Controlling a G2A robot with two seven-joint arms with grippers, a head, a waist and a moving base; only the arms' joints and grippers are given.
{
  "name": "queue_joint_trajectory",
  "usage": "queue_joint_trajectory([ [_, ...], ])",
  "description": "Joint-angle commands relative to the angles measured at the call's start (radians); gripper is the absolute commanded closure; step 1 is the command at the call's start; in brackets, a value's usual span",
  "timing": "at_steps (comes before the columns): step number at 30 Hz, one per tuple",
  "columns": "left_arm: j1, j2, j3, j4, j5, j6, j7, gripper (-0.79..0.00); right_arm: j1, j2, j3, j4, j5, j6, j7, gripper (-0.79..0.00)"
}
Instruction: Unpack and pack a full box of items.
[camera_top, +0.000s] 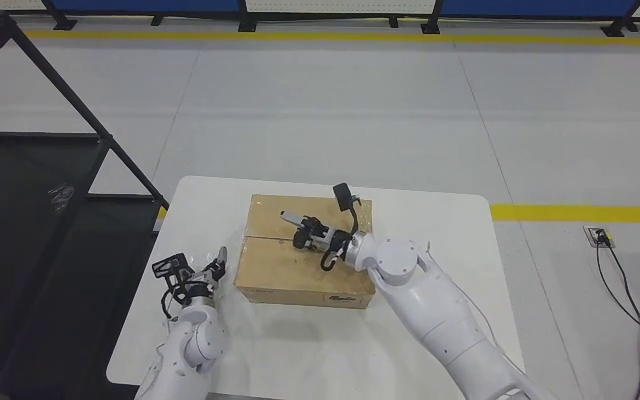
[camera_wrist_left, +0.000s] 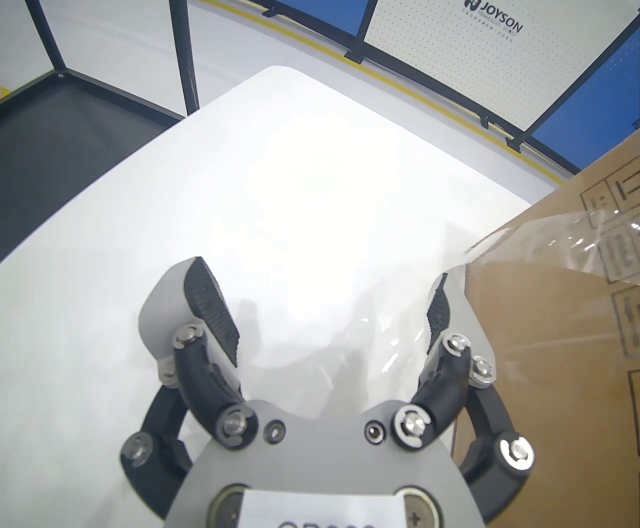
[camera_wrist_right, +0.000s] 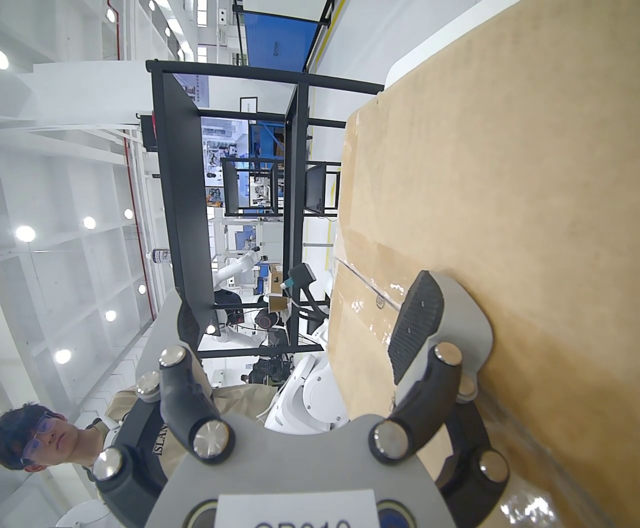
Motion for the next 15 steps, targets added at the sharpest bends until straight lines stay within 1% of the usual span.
queue_joint_trajectory([
  [1, 0.026, 0.006, -0.010, -0.030, 0.031, -0.022, -0.019, -0.785, 0.004, -0.003, -0.001, 0.005, 0.001, -0.001, 0.004, -0.785],
  [4, 0.055, 0.015, -0.030, -0.066, 0.067, -0.039, -0.044, -0.785, 0.010, -0.008, -0.003, 0.014, 0.002, -0.004, 0.007, -0.785],
  [7, 0.090, 0.020, -0.057, -0.117, 0.054, -0.066, -0.039, -0.785, 0.014, -0.011, -0.002, 0.023, 0.002, -0.008, 0.008, -0.785],
  [11, 0.125, 0.031, -0.075, -0.161, 0.091, -0.151, -0.073, -0.785, 0.017, -0.015, 0.001, 0.034, 0.003, -0.010, 0.009, -0.785],
  [13, 0.134, 0.037, -0.080, -0.171, 0.125, -0.198, -0.088, -0.785, 0.017, -0.017, 0.003, 0.037, 0.004, -0.012, 0.009, -0.785],
  [15, 0.139, 0.042, -0.083, -0.171, 0.163, -0.225, -0.087, -0.785, 0.018, -0.019, 0.002, 0.041, 0.004, -0.013, 0.011, -0.785],
])
